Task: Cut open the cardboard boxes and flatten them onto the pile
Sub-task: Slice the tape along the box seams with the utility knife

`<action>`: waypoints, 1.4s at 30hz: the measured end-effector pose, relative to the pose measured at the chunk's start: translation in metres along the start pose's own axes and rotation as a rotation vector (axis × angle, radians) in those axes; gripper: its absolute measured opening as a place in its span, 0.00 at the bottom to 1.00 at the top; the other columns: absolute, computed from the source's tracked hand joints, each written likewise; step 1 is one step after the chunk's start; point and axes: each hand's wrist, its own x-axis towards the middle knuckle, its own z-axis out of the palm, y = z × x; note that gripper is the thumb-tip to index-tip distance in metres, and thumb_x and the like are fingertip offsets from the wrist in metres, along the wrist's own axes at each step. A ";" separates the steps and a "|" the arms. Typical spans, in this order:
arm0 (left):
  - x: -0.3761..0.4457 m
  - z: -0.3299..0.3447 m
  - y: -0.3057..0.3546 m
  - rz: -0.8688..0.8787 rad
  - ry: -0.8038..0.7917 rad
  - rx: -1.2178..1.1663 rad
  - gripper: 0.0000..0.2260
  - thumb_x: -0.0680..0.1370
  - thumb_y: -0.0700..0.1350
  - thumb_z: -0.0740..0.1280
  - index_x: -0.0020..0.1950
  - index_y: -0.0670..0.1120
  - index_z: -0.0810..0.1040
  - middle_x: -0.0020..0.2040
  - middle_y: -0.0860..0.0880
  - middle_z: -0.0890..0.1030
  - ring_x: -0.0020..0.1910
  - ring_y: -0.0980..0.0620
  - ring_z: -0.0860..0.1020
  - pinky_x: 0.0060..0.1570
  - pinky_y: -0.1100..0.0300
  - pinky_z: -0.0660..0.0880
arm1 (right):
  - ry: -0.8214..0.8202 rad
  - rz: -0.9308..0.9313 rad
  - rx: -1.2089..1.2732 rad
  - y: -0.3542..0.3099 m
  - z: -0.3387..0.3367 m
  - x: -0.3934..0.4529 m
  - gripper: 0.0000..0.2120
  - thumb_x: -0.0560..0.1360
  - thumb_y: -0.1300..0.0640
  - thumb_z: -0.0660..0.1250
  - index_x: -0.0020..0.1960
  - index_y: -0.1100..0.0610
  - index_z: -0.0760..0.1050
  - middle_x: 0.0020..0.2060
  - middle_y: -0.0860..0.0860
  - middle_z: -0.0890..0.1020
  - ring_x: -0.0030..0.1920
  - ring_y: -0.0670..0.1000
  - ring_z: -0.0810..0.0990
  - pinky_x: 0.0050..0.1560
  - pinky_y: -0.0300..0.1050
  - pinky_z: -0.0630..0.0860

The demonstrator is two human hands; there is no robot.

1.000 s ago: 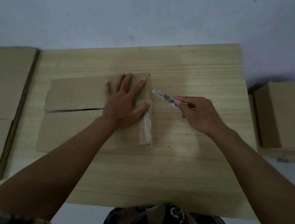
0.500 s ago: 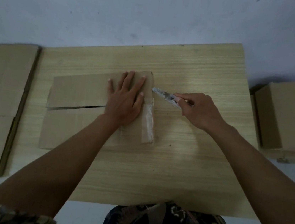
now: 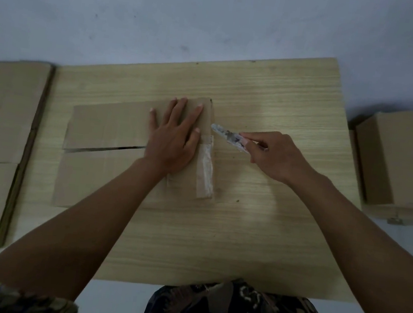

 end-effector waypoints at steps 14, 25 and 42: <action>0.004 -0.005 -0.022 0.167 -0.014 0.034 0.27 0.81 0.58 0.48 0.82 0.57 0.59 0.83 0.49 0.57 0.82 0.48 0.52 0.76 0.33 0.48 | -0.436 0.087 0.299 -0.016 -0.015 0.004 0.11 0.83 0.54 0.64 0.63 0.52 0.79 0.43 0.52 0.83 0.33 0.45 0.77 0.34 0.41 0.75; 0.005 -0.002 -0.028 0.239 0.005 0.048 0.25 0.83 0.59 0.49 0.81 0.58 0.61 0.82 0.50 0.59 0.82 0.49 0.54 0.77 0.35 0.49 | -0.490 0.065 0.221 -0.023 -0.014 0.008 0.16 0.83 0.54 0.65 0.70 0.51 0.76 0.41 0.50 0.81 0.30 0.43 0.75 0.33 0.40 0.74; 0.006 -0.002 -0.029 0.250 -0.004 0.030 0.25 0.83 0.60 0.49 0.81 0.58 0.60 0.82 0.49 0.59 0.82 0.48 0.53 0.77 0.35 0.48 | -0.535 0.118 0.284 -0.026 0.006 -0.009 0.17 0.82 0.54 0.67 0.70 0.53 0.76 0.41 0.52 0.83 0.30 0.46 0.75 0.31 0.40 0.73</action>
